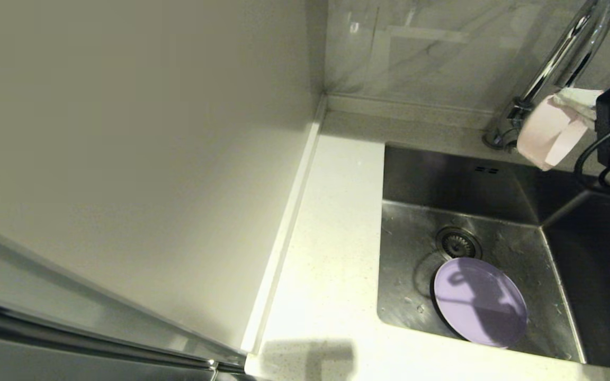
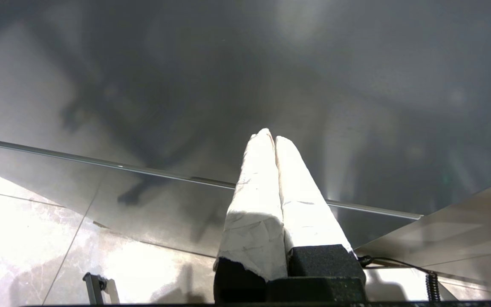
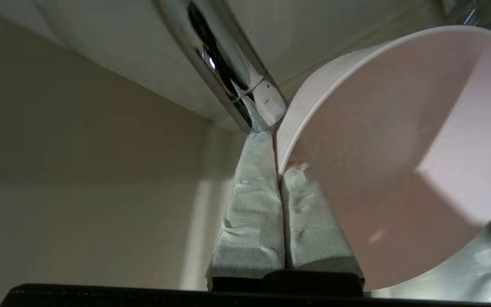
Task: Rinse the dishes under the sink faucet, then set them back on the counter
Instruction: Put a bowl back to the table from the sink
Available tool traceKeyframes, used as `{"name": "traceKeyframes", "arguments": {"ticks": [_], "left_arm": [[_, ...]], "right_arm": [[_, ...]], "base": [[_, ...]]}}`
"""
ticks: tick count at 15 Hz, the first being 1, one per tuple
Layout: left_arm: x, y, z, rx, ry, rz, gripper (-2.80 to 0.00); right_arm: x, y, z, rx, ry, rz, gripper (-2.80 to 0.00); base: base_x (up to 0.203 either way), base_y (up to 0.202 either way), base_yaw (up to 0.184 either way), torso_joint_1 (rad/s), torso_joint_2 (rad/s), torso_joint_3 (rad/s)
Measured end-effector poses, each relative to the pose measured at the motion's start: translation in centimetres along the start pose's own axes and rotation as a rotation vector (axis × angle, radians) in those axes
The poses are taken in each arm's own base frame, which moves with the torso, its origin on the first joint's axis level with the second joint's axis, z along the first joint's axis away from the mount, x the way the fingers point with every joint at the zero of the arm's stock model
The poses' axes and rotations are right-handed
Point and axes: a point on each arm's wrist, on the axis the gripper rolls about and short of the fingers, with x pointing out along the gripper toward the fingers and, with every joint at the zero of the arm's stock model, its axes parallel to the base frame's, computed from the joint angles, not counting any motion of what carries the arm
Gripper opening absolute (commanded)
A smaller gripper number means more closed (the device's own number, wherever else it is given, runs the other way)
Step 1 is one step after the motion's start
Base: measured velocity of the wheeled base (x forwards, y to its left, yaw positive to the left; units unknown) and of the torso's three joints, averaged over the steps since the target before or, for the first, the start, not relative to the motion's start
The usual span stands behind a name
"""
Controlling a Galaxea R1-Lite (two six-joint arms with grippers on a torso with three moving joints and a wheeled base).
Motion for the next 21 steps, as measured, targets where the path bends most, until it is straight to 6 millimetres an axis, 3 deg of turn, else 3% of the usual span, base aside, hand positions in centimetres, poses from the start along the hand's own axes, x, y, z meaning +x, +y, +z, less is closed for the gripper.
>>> {"name": "traceKeyframes", "arguments": {"ticks": [2,5,10,12,16,21], "left_arm": [[0.0,0.0,0.0,0.0,0.0,0.0,-2.8],[0.0,0.0,0.0,0.0,0.001,0.0,-2.8],[0.0,0.0,0.0,-0.001,0.0,0.001,-2.8],[0.0,0.0,0.0,0.0,0.0,0.002,-2.8],[0.0,0.0,0.0,0.0,0.0,0.0,-2.8],[0.0,0.0,0.0,0.0,0.0,0.0,-2.8]], "right_arm": [[-0.3,-0.1,0.9,0.139,-0.012,0.017,-2.8],[-0.9,-1.8,2.5,0.176,-0.106,-0.004,-2.8],[-2.5,-5.7,2.1,0.189,-0.122,-0.112,-2.8],[-2.8,-6.3,2.6,0.238,-0.136,-0.121,-2.8],[-3.8,-5.8,6.1,0.291,-0.243,0.014,-2.8],[-7.2,-3.2,9.3,0.363,-0.285,0.419,-2.8]], "base": [[0.0,0.0,0.0,0.0,0.0,0.0],[0.0,0.0,0.0,0.0,0.0,0.0],[0.0,0.0,0.0,0.0,0.0,0.0],[0.0,0.0,0.0,0.0,0.0,0.0],[0.0,0.0,0.0,0.0,0.0,0.0],[0.0,0.0,0.0,0.0,0.0,0.0]]}}
